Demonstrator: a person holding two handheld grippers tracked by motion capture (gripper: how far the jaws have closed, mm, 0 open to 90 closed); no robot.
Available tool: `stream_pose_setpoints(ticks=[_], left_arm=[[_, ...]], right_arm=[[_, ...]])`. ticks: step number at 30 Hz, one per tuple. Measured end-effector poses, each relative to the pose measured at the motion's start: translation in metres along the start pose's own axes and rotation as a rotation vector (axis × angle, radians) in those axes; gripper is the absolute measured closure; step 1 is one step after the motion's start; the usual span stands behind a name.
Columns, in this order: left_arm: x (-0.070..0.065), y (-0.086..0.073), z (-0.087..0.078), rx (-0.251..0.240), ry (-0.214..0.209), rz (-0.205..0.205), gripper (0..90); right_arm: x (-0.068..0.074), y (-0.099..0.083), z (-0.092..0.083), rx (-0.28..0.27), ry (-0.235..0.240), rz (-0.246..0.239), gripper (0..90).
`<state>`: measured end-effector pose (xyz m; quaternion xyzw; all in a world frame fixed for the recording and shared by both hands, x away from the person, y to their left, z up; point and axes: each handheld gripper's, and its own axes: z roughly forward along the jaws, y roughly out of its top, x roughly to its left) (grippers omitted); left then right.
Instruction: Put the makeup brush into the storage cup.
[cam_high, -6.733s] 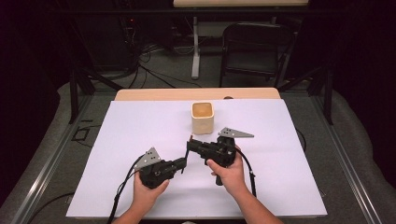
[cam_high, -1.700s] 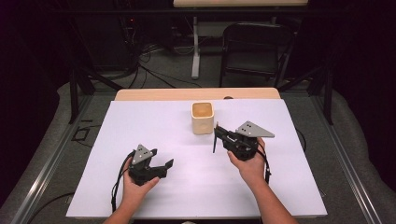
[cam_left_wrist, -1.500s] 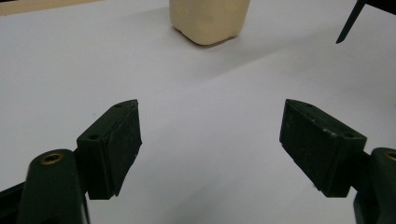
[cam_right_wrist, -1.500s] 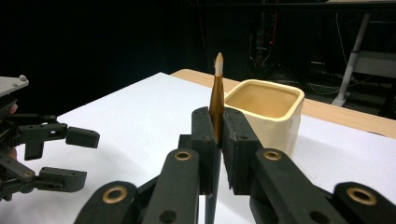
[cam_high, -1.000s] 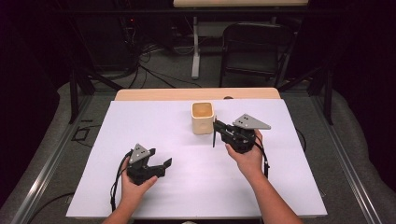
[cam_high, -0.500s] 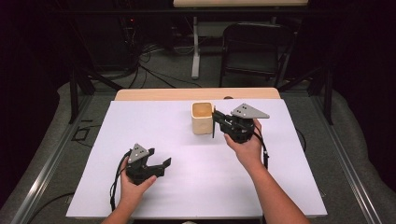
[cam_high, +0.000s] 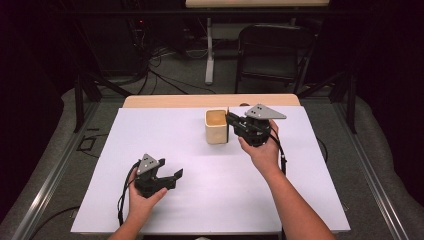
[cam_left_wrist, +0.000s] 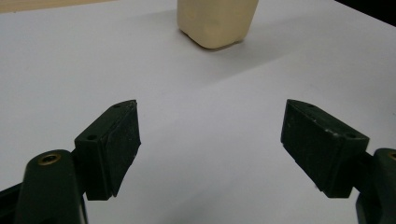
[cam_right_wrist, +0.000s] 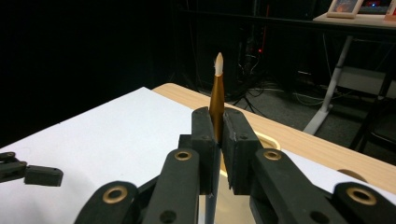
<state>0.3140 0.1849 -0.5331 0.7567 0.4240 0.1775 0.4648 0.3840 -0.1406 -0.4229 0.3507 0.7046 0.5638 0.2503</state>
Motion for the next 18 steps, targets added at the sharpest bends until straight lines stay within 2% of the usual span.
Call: stream_pose_setpoints(ticks=[18], left_arm=[[0.002, 0.000, -0.001, 0.000, 0.003, -0.003, 19.8]], right_arm=[[0.001, 0.016, 0.007, -0.009, 0.005, -0.014, 83.8]])
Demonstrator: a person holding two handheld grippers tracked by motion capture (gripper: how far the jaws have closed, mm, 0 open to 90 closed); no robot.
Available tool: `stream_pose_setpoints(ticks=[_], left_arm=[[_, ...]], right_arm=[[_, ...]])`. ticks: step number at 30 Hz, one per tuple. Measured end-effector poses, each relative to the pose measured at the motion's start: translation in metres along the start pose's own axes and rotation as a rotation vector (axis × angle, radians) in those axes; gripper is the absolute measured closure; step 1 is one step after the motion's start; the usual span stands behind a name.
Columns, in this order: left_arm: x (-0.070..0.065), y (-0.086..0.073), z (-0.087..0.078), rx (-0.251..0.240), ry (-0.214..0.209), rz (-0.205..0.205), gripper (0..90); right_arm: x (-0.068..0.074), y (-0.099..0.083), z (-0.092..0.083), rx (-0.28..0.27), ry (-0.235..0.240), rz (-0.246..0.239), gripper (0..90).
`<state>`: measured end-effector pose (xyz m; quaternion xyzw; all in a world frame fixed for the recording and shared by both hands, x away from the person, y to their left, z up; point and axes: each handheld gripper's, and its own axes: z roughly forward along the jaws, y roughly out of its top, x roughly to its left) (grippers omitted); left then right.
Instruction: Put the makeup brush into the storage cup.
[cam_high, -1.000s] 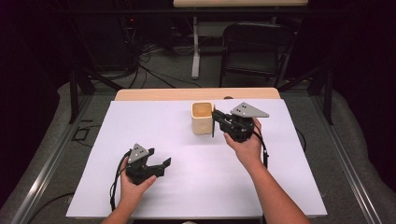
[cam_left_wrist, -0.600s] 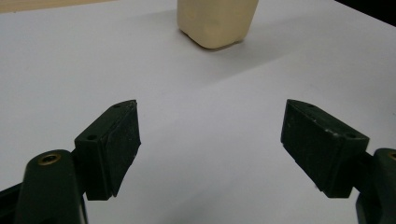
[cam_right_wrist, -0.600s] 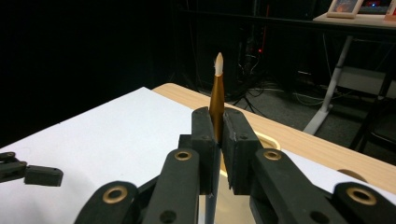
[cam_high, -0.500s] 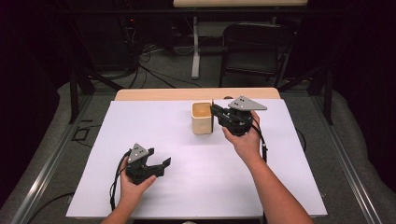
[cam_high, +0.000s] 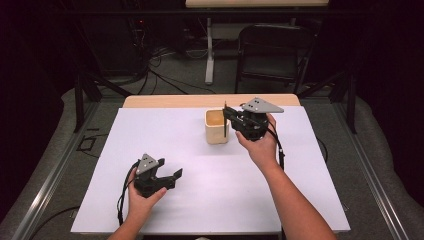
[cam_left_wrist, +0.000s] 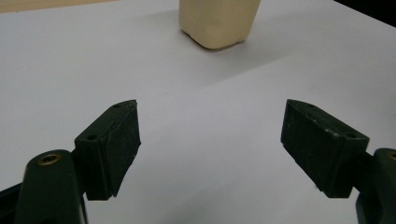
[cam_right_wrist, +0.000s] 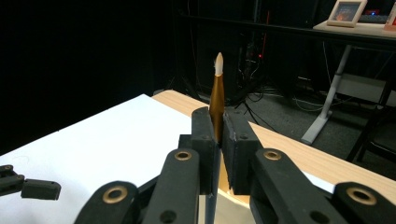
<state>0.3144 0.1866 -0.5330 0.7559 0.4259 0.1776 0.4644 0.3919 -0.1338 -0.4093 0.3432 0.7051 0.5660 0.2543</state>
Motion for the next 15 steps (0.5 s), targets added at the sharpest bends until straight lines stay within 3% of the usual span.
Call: stream_pose_setpoints(ticks=[15], left_arm=[[0.0008, -0.0002, -0.0001, -0.002, 0.000, -0.008, 19.8]], right_arm=[[-0.0033, 0.0074, 0.0091, -0.008, -0.012, 0.009, 83.7]])
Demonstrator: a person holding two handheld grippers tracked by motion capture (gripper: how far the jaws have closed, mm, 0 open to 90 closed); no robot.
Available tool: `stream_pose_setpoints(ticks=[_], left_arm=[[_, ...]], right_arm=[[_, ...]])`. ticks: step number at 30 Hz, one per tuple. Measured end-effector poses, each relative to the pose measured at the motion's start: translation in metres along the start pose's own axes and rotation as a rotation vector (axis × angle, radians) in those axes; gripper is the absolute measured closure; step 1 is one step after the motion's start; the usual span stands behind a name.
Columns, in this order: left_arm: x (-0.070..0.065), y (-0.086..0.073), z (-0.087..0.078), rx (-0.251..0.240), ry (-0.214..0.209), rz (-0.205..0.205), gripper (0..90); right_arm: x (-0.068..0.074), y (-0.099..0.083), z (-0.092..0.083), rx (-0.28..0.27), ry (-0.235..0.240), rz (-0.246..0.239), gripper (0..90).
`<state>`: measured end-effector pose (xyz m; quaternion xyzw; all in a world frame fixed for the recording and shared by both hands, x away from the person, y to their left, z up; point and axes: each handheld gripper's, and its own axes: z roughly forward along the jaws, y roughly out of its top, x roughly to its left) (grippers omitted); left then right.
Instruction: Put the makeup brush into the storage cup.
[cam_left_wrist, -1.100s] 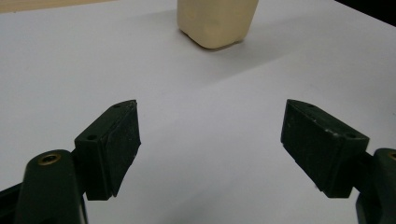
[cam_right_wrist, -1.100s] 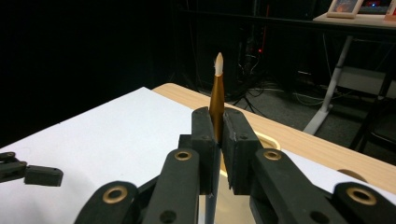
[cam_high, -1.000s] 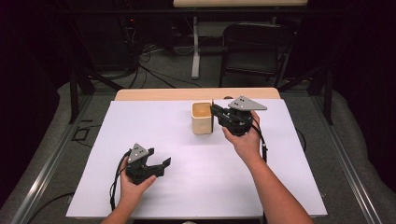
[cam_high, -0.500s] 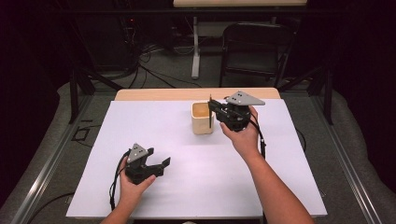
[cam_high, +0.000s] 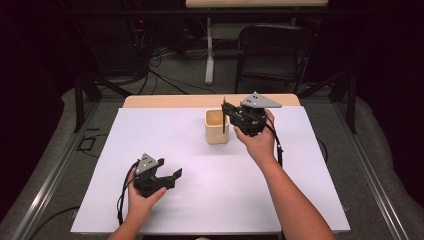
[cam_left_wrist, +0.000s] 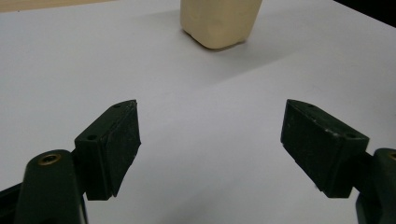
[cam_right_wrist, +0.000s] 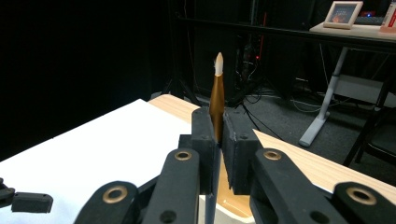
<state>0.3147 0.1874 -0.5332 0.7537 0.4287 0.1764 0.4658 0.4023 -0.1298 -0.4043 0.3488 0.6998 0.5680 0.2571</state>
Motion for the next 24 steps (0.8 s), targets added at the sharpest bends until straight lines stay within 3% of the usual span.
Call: stream_pose_setpoints(ticks=[18, 24], left_arm=[[0.002, 0.000, -0.002, -0.003, 0.004, 0.001, 19.9], [0.002, 0.001, -0.003, -0.010, 0.003, -0.017, 19.9]], right_arm=[[-0.006, 0.012, 0.012, -0.004, -0.027, -0.001, 83.8], [-0.008, 0.012, 0.018, 0.004, -0.034, 0.002, 83.8]])
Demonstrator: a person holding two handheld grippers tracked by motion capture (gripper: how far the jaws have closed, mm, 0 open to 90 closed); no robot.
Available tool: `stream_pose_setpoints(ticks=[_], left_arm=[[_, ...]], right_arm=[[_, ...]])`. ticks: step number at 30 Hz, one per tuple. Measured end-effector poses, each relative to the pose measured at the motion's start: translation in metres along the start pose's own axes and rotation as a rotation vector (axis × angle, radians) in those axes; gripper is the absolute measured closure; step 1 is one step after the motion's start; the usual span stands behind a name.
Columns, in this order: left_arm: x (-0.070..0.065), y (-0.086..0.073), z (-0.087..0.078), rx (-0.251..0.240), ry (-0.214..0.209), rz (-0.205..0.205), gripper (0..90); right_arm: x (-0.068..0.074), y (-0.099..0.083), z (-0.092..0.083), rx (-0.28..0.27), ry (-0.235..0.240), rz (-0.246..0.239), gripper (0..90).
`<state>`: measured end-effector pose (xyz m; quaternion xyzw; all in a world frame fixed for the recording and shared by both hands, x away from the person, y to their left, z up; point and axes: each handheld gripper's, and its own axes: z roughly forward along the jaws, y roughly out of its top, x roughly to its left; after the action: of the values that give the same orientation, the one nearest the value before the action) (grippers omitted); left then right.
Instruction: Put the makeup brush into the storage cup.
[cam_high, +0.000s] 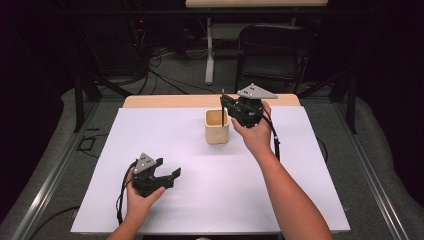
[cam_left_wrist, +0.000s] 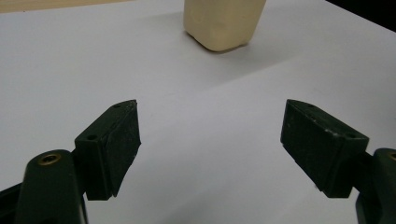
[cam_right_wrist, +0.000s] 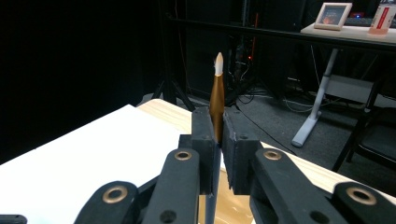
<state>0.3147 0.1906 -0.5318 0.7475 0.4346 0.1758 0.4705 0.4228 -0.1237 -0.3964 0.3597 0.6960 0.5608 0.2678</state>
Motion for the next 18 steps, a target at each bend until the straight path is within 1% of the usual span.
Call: stream_pose_setpoints(ticks=[2, 3, 9, 18], left_arm=[[0.000, 0.000, 0.000, 0.001, 0.002, -0.002, 19.9], [0.001, 0.000, -0.001, 0.002, 0.001, 0.004, 19.9], [0.003, 0.000, -0.001, -0.003, 0.008, -0.011, 19.9], [0.002, 0.000, -0.001, -0.002, 0.006, -0.009, 19.9]], right_arm=[[-0.001, 0.000, 0.003, 0.000, -0.003, 0.006, 83.8], [-0.003, 0.000, 0.004, 0.003, -0.004, 0.007, 83.8], [-0.008, 0.000, 0.011, 0.010, -0.017, 0.011, 83.8], [-0.008, -0.001, 0.016, 0.009, -0.030, 0.007, 83.7]])
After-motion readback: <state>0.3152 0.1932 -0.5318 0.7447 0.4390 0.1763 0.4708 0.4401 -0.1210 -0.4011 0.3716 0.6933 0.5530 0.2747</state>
